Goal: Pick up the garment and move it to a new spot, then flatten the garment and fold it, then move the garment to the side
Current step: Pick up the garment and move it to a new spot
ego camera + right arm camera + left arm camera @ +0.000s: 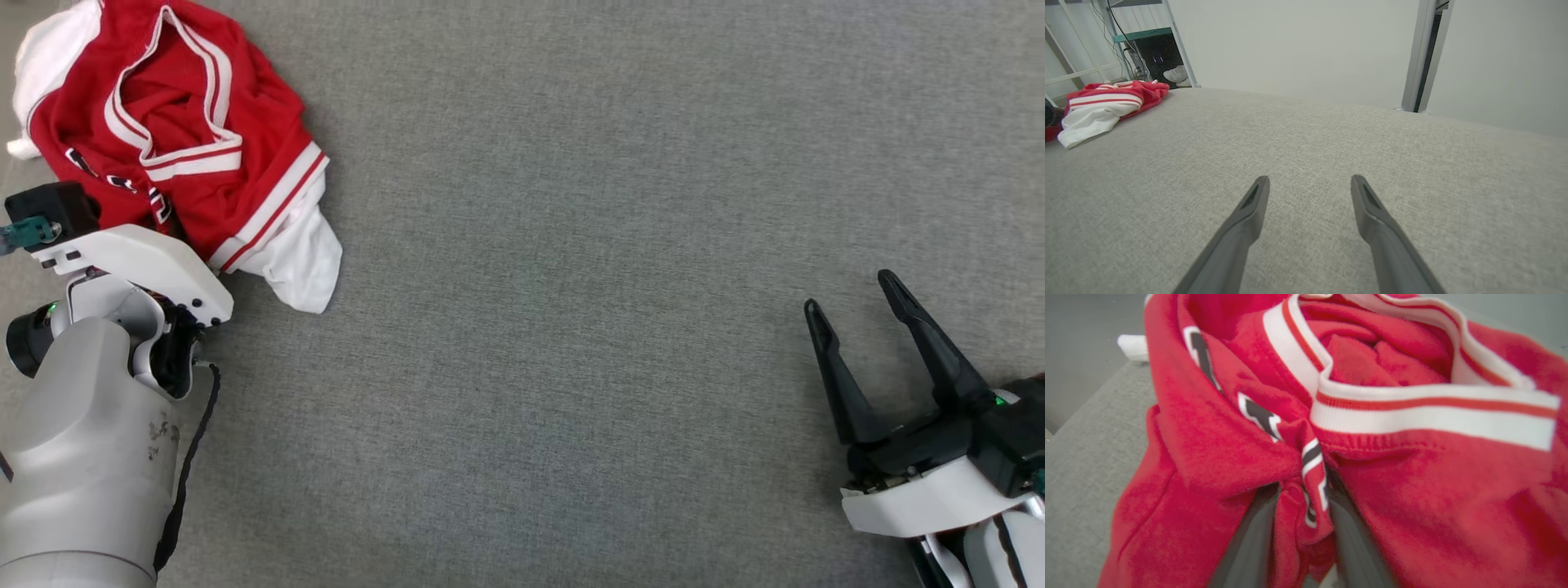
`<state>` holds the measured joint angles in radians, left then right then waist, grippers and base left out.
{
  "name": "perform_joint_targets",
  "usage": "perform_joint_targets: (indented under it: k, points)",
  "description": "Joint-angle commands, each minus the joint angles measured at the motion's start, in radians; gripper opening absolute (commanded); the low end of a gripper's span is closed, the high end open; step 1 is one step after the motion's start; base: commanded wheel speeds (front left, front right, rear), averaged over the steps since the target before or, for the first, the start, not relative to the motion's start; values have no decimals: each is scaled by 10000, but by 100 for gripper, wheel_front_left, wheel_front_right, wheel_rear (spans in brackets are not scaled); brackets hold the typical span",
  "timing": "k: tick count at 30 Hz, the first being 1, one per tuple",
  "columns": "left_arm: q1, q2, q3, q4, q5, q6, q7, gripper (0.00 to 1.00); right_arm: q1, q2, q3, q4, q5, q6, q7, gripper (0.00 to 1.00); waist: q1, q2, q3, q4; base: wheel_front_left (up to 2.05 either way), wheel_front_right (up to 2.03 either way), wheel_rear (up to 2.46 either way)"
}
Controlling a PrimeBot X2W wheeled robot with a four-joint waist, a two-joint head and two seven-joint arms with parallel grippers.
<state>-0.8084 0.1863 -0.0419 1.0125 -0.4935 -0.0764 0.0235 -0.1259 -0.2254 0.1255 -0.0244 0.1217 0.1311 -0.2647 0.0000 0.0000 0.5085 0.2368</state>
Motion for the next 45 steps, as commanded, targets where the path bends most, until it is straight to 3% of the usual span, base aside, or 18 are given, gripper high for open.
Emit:
perform_joint_targets:
  k: [1,6,9,13,19,24,27,32,36,39,40,41,42,43,45]
  points:
    - [240,-216,-175,288,52,-163,83,0,-3,50,10,139,70,-3,5,100,0,0,-344,-218,0,0,0]
    - [457,-239,-474,-621,-348,-533,-741,0,161,600,48,375,214,-3,2,100,0,0,-1586,-612,0,0,0]
    - [1017,-392,-1249,-2286,-949,-555,-538,0,432,902,-6,533,302,-3,2,100,0,0,-2345,-884,0,0,0]
    - [2225,-200,-2307,-5571,-2159,-538,526,0,713,1089,71,665,345,-3,2,100,0,0,-3058,-1411,0,0,0]
    - [4214,-22,-3131,-10610,-3396,-340,2372,0,1049,1294,-168,681,361,-3,2,100,0,0,-3682,-2271,0,0,0]
    - [5065,-276,-4151,-12989,-3557,200,3466,0,1239,1439,-352,625,392,-3,2,100,0,0,-3786,-2875,0,0,0]
    - [5154,-402,-4627,-13303,-3342,406,3723,0,1224,1499,-329,610,431,-3,2,100,0,0,-3711,-3254,0,0,0]
    - [5042,-595,-5112,-12440,-2902,473,3620,0,1174,1593,-364,619,443,-3,2,100,0,0,-3559,-3671,0,0,0]
    - [4630,-772,-5051,-10316,-2234,648,2863,0,1142,1650,-419,660,506,-3,2,100,0,0,-3394,-3908,0,0,0]
    - [4292,-808,-5119,-7974,-1403,712,1797,0,1113,1683,-396,732,532,-3,2,100,0,0,-3295,-4019,0,0,0]
    - [4165,-852,-5128,-7262,-1181,703,1317,13,1089,1690,-354,759,538,-3,2,100,0,0,-3274,-4061,0,0,0]
    - [4094,-869,-5230,-6563,-953,636,949,44,1057,1698,-307,789,545,-3,2,100,0,0,-3266,-4115,0,0,0]
    - [4095,-910,-5332,-5987,-827,569,625,92,1039,1704,-282,811,549,-3,2,100,0,0,-3271,-4153,0,0,0]
    - [4144,-1007,-5290,-5629,-923,497,238,100,1050,1705,-277,812,543,-3,2,100,0,0,-3288,-4158,0,0,0]
    - [4333,-1117,-5145,-5205,-1145,432,-476,100,1159,1709,-384,767,569,-3,2,100,0,0,-3369,-4072,0,0,0]
